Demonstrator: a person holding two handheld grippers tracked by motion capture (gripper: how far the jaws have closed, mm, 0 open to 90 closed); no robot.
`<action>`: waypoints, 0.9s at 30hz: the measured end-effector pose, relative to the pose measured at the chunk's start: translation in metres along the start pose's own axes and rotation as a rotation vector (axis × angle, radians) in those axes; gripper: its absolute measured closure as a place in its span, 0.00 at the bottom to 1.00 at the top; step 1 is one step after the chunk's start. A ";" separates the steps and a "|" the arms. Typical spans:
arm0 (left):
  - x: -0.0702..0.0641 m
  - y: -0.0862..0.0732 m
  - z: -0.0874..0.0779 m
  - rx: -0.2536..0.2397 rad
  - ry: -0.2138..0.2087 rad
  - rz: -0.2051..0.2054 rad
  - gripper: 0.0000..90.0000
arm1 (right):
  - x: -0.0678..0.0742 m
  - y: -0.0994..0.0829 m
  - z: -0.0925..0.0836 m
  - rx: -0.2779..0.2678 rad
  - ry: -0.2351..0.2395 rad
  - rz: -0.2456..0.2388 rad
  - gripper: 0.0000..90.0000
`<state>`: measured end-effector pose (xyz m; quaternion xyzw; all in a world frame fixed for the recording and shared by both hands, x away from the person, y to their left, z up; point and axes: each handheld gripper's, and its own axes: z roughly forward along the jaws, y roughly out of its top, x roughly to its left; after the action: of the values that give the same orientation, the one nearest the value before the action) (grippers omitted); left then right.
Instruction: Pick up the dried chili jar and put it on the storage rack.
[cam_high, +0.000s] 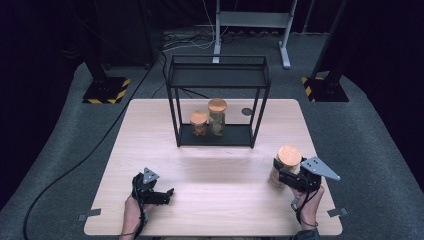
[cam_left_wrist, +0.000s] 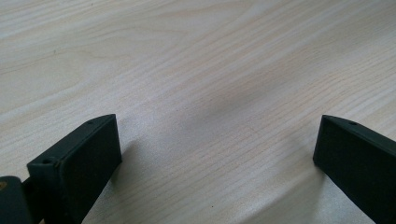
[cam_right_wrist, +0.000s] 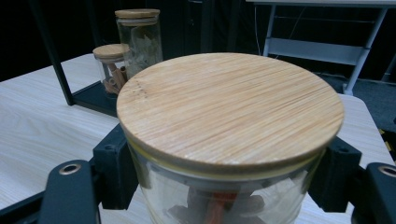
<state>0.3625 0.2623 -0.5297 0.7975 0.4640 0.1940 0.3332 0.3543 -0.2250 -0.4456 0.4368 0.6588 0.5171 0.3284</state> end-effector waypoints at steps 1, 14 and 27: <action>0.000 0.000 0.000 0.000 0.000 0.000 0.00 | 0.001 0.000 0.001 0.000 0.001 0.000 0.27; 0.000 0.000 0.000 0.000 0.000 0.000 0.00 | 0.009 0.003 0.010 0.007 0.027 -0.015 0.27; 0.000 0.000 0.000 0.000 0.000 0.000 0.00 | 0.017 0.009 0.018 -0.004 0.044 -0.027 0.27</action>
<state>0.3625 0.2623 -0.5297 0.7975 0.4640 0.1941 0.3332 0.3655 -0.2011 -0.4414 0.4158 0.6704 0.5235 0.3217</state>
